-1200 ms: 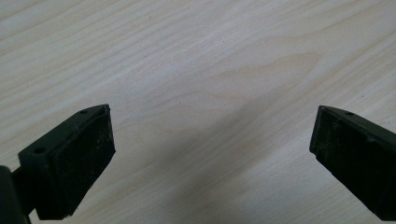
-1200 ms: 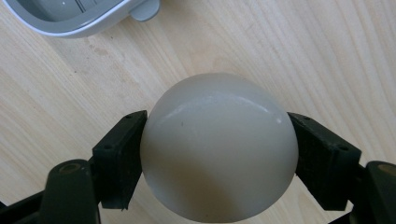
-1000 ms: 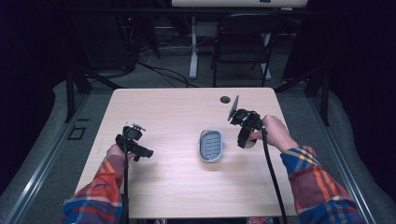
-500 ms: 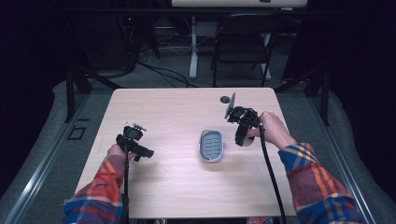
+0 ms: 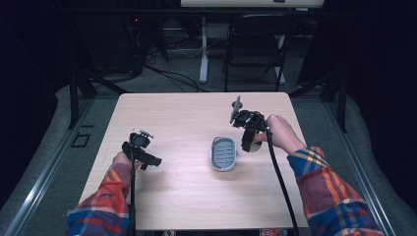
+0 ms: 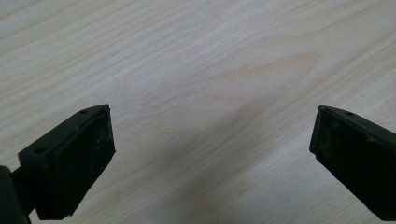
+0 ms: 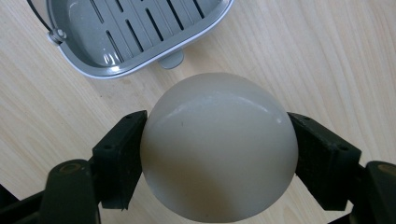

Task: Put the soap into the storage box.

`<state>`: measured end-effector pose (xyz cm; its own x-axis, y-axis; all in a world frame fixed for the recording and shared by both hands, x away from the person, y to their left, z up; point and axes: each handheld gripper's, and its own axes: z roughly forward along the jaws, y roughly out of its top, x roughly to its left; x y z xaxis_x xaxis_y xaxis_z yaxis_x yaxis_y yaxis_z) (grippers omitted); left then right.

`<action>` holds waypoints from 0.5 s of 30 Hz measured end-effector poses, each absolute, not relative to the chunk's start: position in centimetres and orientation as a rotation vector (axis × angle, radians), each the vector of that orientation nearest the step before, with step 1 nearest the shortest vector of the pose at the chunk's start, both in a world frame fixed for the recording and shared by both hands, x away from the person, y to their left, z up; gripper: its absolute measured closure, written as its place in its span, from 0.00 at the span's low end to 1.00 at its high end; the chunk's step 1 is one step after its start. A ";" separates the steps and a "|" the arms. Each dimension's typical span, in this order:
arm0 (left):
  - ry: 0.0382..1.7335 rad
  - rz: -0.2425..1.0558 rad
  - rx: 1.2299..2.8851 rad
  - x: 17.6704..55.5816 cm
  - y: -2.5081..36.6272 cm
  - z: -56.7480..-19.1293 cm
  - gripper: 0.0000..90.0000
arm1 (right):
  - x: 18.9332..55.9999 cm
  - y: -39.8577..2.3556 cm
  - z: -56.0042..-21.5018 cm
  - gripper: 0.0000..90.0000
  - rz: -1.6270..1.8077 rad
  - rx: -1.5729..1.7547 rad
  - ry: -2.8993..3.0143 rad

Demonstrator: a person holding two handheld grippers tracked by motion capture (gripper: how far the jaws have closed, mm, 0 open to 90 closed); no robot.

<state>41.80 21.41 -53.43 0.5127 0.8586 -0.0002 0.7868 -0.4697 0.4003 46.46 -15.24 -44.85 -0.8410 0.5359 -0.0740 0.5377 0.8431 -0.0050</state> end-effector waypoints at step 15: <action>1.369 0.285 2.405 41.8 21.5 -53.4 0.00 | 46.7 -13.1 -45.0 0.27 -0.026 0.805 2.966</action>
